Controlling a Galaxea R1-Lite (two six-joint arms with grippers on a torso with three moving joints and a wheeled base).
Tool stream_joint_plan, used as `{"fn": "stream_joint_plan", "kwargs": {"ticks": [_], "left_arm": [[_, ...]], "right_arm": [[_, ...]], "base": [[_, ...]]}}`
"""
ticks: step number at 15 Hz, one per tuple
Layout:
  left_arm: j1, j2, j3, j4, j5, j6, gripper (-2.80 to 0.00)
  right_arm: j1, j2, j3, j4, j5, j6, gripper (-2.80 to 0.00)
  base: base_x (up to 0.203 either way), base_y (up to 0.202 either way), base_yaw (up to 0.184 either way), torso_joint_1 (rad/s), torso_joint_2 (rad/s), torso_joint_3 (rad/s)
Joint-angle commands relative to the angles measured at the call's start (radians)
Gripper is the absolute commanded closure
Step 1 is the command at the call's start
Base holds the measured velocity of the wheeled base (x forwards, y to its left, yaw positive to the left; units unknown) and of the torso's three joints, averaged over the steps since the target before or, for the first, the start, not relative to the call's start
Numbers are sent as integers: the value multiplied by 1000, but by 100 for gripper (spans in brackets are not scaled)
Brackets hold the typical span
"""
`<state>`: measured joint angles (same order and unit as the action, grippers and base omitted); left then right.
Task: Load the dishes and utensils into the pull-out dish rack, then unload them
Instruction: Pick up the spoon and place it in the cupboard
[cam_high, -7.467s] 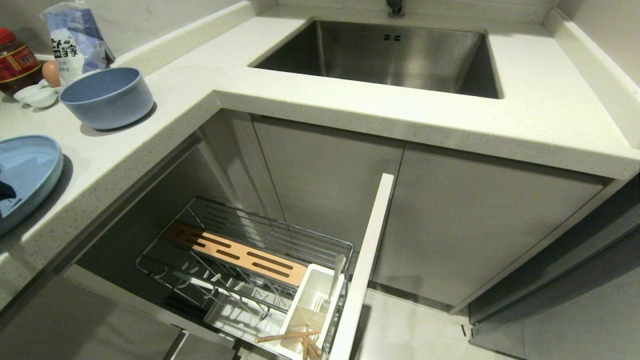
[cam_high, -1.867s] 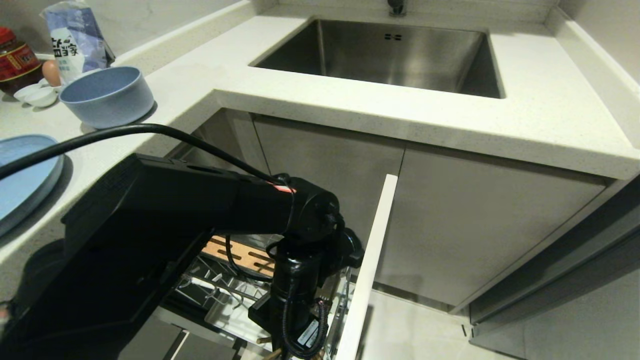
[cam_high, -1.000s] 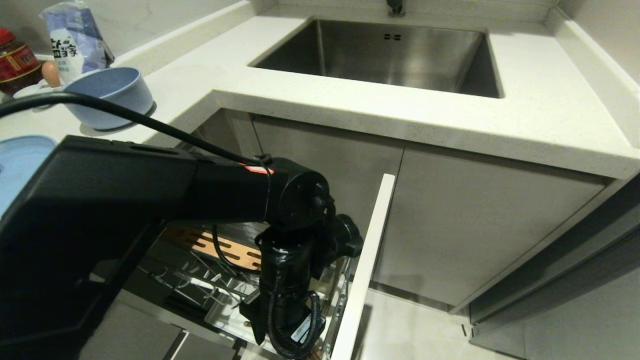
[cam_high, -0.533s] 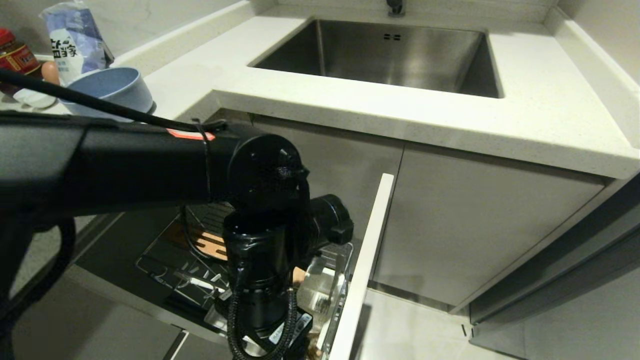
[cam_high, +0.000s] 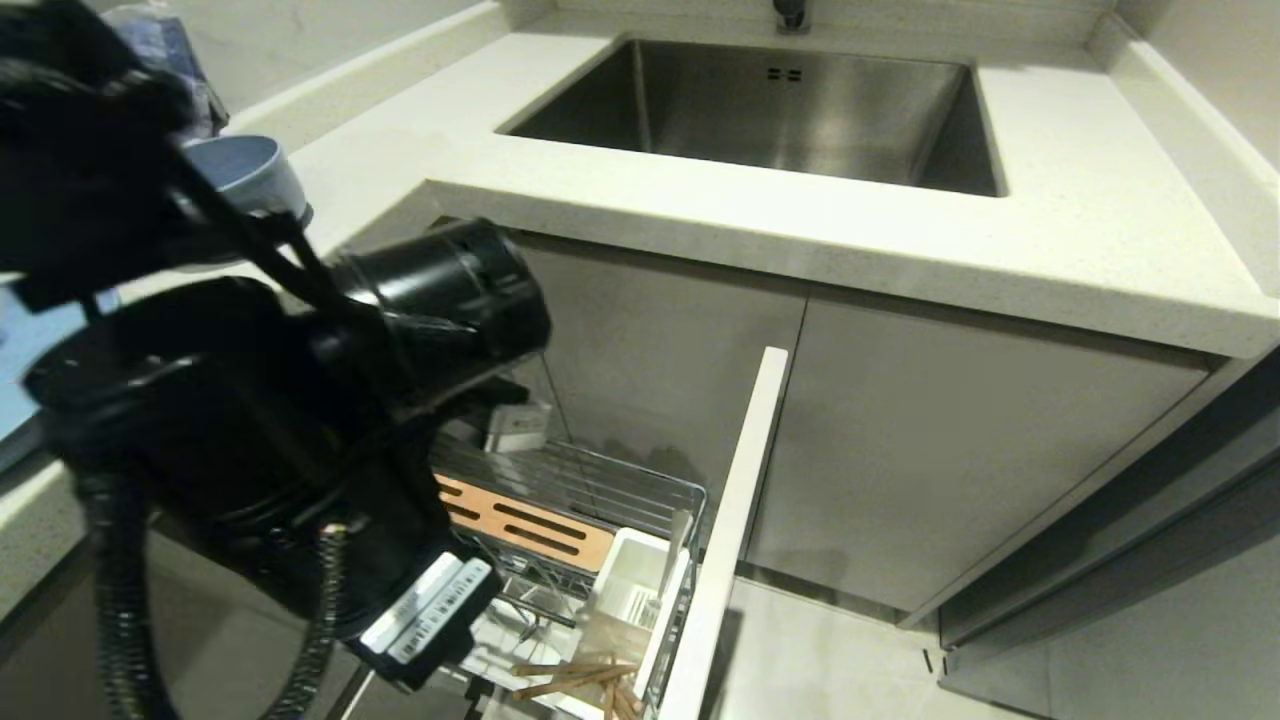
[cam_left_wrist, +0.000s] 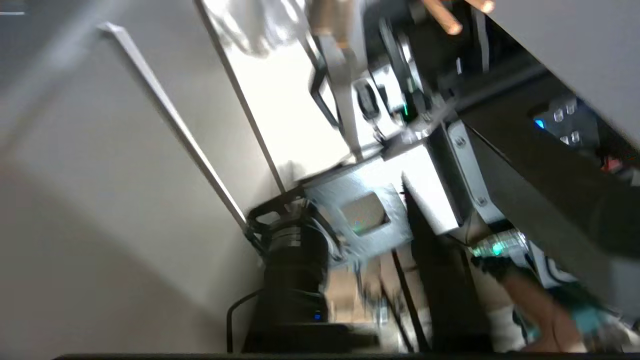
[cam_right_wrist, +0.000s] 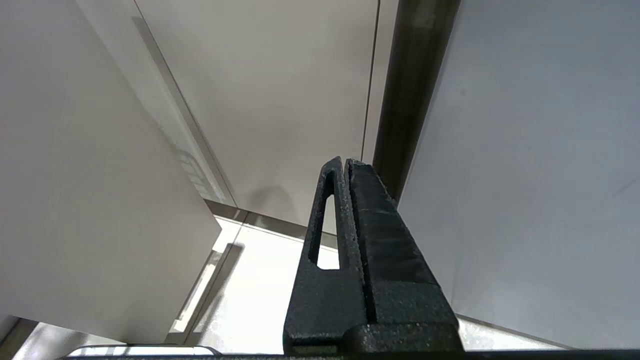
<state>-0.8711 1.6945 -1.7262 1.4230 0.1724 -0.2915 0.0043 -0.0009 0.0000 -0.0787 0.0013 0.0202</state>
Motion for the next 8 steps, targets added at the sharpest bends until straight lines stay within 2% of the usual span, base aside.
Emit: {"fn": "stream_joint_plan", "kwargs": {"ticks": [1,5,6,8], "left_arm": [[19,-168,-8,-4,50,-2,0],[102,-359,-22,-146,129,6,0],[143,-395,-23,-189,148,14,0],[278,-450,-24,-271,163,60,0]], "right_arm": [[0,-1,26,-1,0,0,0],[0,-1,26,-1,0,0,0],[0,-1,26,-1,0,1,0],[0,-1,26,-1,0,0,0]], "base": [[0,0,0,0,0,0],[0,0,0,0,0,0],[0,0,0,0,0,0],[0,0,0,0,0,0]]}}
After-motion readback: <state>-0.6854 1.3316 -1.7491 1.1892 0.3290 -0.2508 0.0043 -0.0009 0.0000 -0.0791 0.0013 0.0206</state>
